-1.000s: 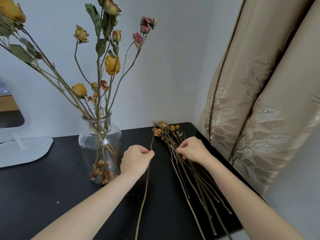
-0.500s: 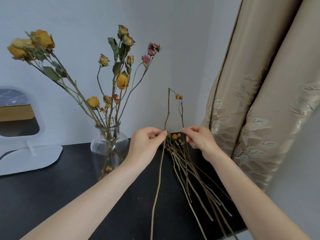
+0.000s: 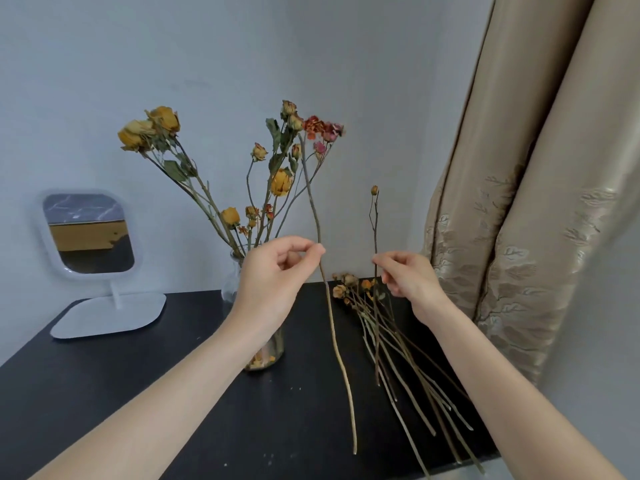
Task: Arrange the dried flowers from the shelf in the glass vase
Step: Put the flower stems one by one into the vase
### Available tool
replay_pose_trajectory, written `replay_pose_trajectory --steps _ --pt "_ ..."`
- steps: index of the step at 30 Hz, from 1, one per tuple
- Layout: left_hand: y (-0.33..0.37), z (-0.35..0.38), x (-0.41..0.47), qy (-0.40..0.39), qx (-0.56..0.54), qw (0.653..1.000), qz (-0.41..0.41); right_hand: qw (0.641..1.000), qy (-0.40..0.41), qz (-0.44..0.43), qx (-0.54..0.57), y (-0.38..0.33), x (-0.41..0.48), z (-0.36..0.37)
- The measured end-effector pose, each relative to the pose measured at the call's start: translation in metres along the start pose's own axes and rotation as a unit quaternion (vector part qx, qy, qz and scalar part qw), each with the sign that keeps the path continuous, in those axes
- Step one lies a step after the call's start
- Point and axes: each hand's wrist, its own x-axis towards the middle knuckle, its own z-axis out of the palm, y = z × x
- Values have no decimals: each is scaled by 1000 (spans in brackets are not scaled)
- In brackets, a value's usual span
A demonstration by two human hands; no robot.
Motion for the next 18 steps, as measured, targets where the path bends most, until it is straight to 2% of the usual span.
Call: replay_pose_trajectory --steps 8,13,18 --pt "-4 -80 -2 134 49 989 -38 999 -20 -30 34 -14 -13 26" --pt "11 -116 31 232 42 972 -7 998 -27 -33 34 -18 -14 45" --pt "38 -123 70 261 35 963 49 998 -7 -53 29 -28 -11 63"
